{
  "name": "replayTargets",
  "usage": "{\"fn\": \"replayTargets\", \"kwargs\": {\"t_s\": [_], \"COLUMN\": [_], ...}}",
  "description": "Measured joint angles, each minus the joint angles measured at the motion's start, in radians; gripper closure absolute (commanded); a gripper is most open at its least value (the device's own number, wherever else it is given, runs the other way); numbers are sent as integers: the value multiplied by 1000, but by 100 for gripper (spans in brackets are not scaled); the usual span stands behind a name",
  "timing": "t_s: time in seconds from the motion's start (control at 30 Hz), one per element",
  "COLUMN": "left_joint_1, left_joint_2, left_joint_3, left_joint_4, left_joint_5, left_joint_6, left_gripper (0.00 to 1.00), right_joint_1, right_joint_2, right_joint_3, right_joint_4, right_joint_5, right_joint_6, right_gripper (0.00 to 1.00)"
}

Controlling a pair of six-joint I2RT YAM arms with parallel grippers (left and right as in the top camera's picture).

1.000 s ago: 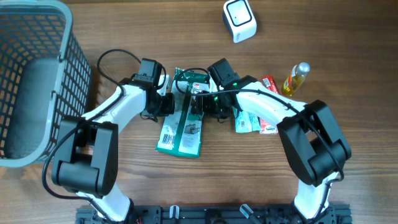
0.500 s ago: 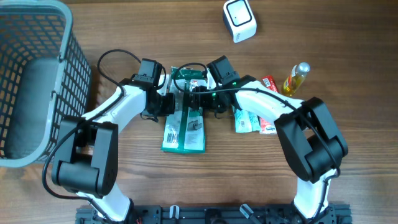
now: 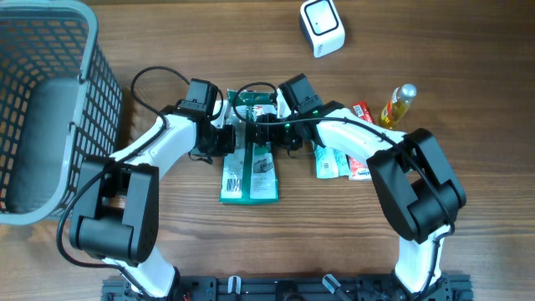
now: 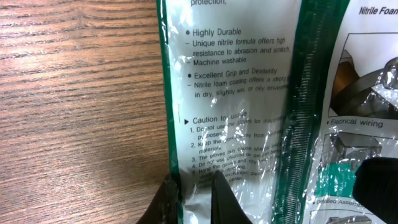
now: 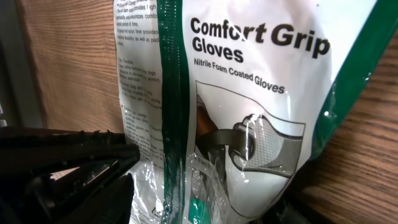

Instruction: Scan the item barcode

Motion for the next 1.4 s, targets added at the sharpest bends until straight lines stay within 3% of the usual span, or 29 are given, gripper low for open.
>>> {"fn": "replayTargets", "kwargs": {"t_s": [0.53, 0.7, 0.77, 0.83, 1.17, 1.4], "left_joint_1": [0, 0, 0, 0, -1, 35], "left_joint_2": [0, 0, 0, 0, 0, 0], "left_joint_3": [0, 0, -1, -1, 0, 70], "left_joint_4": [0, 1, 2, 2, 2, -82], "left_joint_5": [3, 3, 3, 3, 10, 2], "left_joint_6": [0, 0, 0, 0, 0, 0], "left_gripper": [94, 93, 94, 93, 95, 93], "right_joint_1": [0, -5, -15, -24, -35, -37], "right_joint_2": [2, 51, 64, 68, 76, 76], "right_joint_3": [-2, -19, -23, -27, -34, -34], "right_joint_4": [15, 151, 156, 151, 130, 124], "right_joint_5": [-2, -70, -98, -121, -147, -153], "right_joint_6": [0, 21, 32, 32, 18, 3], "right_gripper": [35, 75, 78, 96, 96, 96]}}
